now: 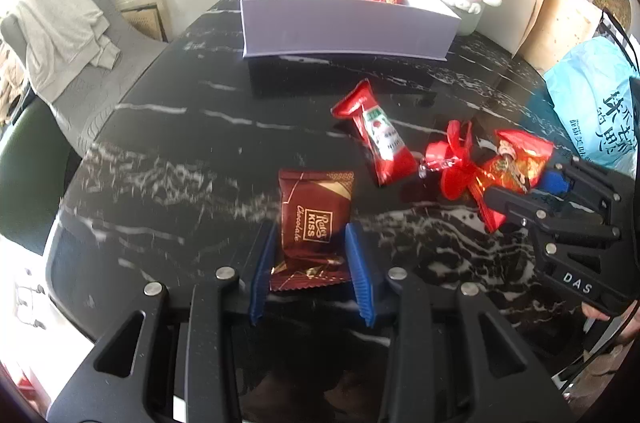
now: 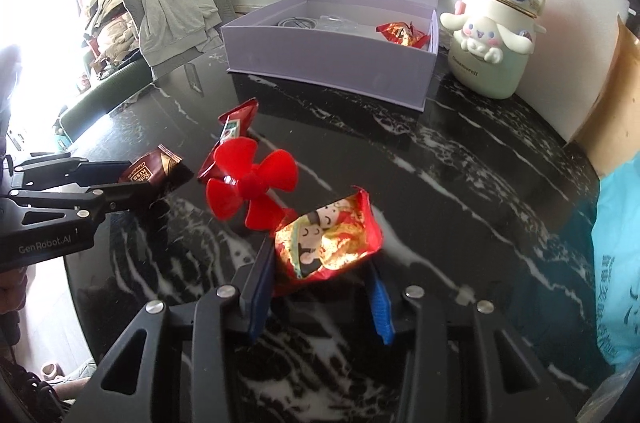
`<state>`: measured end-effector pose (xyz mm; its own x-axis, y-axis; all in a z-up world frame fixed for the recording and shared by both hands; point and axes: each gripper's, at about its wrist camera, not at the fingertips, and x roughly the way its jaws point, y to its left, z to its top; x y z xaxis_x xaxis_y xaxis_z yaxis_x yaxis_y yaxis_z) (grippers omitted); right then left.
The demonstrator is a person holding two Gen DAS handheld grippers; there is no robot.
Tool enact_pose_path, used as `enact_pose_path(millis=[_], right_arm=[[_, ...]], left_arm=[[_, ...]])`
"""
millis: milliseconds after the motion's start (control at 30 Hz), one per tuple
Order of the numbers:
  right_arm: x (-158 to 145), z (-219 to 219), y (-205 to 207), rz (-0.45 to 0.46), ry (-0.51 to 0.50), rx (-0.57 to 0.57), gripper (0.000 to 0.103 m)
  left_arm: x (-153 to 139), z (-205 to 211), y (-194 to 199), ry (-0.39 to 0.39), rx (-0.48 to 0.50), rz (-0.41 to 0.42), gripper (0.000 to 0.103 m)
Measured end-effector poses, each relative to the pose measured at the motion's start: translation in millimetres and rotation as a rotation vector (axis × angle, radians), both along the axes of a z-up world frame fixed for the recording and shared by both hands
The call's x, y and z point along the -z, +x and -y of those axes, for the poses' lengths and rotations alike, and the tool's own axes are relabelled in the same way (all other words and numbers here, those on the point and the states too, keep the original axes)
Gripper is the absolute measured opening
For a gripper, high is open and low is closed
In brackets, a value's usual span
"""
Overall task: Organize objects
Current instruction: 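Close the right tool on the red cartoon snack packet and lift it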
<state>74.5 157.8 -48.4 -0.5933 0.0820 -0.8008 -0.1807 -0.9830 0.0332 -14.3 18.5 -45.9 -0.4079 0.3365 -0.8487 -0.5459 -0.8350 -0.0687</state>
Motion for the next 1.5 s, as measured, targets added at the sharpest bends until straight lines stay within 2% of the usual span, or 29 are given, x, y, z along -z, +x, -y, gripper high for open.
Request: enact_pose_path(millis=[167, 467, 567, 633, 733, 1000, 1133, 1300, 1500], right_arm=[[-1, 5, 14, 0.006, -0.009, 0.007, 0.042], [1, 7, 20, 0.003, -0.029, 0.034, 0.044], [1, 8, 19, 0.005, -0.025, 0.040, 0.053], [3, 12, 20, -0.004, -0.017, 0.041, 0.065], [5, 21, 23, -0.016, 0.040, 0.036, 0.065], [5, 9, 21, 0.003, 0.023, 0.111, 0.066], [5, 1, 18, -0.016, -0.001, 0.123, 0.067], [2, -12, 14, -0.049, -0.088, 0.139, 0.067], [2, -14, 7, -0.071, -0.107, 0.149, 0.067]], left_arm=[[-1, 5, 11, 0.028, -0.023, 0.023, 0.034], [-1, 0, 21, -0.011, -0.019, -0.006, 0.034], [0, -2, 20, -0.020, -0.017, -0.017, 0.034], [0, -3, 21, -0.026, -0.015, -0.027, 0.034], [1, -4, 21, -0.035, -0.009, -0.037, 0.035], [1, -5, 17, -0.033, -0.022, -0.031, 0.035], [1, -7, 11, -0.038, -0.034, -0.029, 0.035], [0, -7, 6, -0.029, -0.041, -0.021, 0.035], [0, -9, 5, -0.049, -0.042, -0.030, 0.035]])
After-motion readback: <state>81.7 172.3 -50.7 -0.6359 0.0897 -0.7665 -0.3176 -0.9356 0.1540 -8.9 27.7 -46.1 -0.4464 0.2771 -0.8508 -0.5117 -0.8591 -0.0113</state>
